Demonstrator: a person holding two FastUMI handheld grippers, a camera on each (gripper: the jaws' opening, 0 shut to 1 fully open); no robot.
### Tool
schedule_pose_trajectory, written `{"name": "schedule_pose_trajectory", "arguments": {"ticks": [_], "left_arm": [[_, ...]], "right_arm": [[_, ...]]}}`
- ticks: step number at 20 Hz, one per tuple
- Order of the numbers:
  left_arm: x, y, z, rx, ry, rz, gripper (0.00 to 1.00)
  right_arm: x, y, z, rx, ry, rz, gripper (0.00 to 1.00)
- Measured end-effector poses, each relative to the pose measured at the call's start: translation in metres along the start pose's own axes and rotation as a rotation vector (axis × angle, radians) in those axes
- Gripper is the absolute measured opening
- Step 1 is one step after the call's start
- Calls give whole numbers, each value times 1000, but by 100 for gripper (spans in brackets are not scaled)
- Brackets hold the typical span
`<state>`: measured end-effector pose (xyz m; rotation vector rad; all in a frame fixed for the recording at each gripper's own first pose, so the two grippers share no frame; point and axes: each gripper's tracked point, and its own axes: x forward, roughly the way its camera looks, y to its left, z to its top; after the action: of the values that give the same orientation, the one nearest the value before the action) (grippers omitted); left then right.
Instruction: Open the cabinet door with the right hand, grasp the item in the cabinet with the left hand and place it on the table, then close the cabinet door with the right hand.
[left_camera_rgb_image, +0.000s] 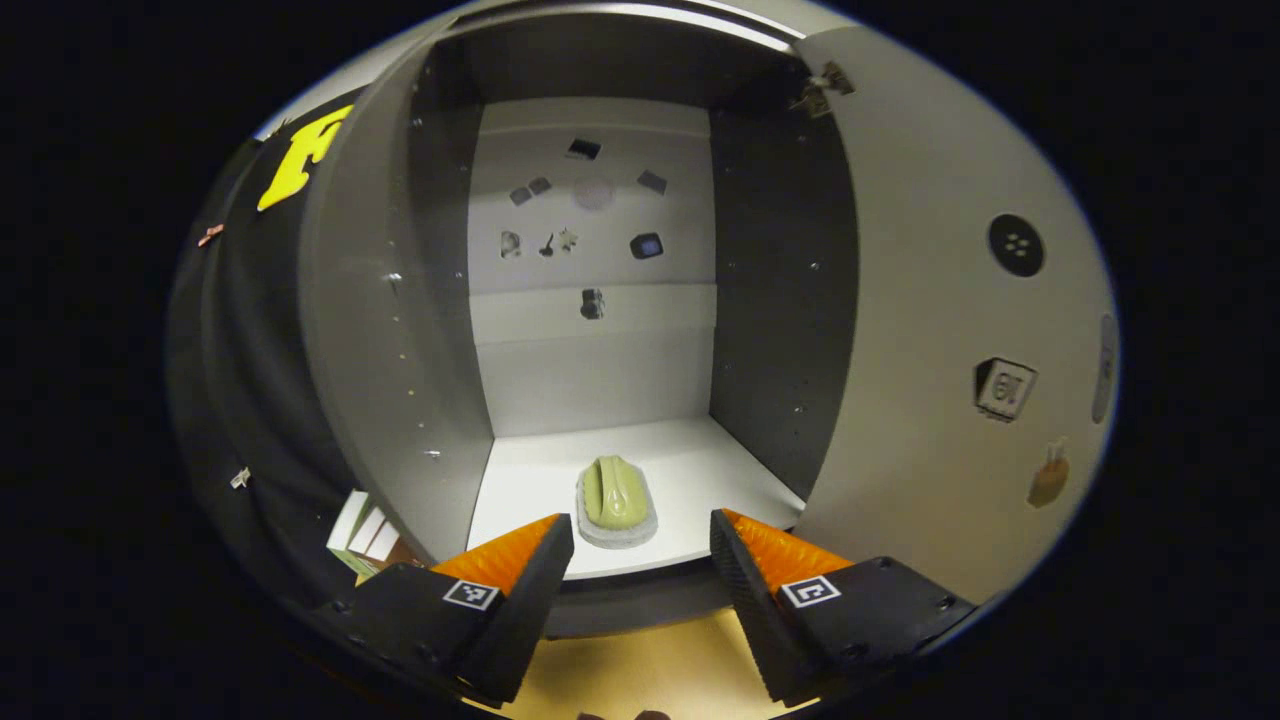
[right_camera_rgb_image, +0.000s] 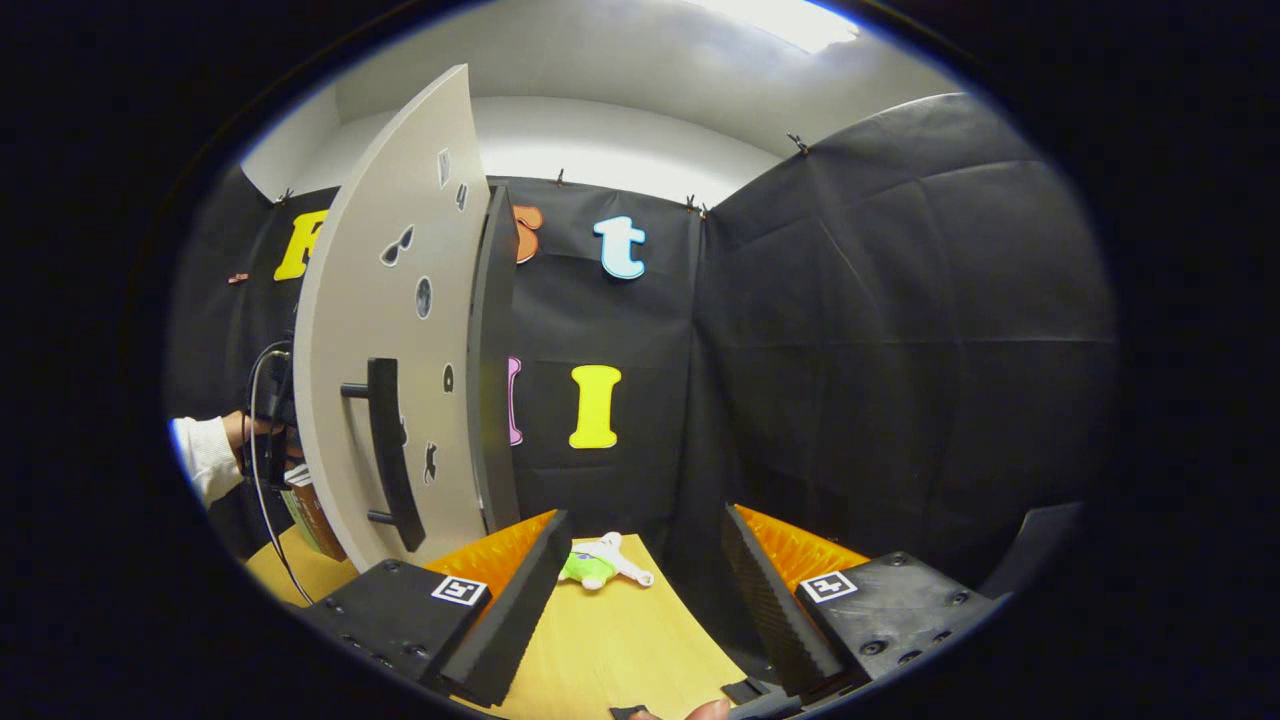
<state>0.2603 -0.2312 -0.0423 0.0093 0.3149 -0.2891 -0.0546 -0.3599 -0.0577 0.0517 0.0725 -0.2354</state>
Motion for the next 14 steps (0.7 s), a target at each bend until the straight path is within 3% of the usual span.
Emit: {"name": "schedule_pose_trajectory", "arguments": {"ticks": [3,6,10,14], "left_arm": [[41,11,-4,-19,59,11,84],[73,20,-8,24,96,33,77],[107,23,-13,-15,138,27,71],[132,25,-22,24,179,41,65]], "right_arm": [[5,-15,-9,-2,25,-13,98],[13,-31,-19,-11,48,-35,98],[23,-49,-31,-14,77,-63,98],[29,-56,-42,-19,102,-70,98]]}}
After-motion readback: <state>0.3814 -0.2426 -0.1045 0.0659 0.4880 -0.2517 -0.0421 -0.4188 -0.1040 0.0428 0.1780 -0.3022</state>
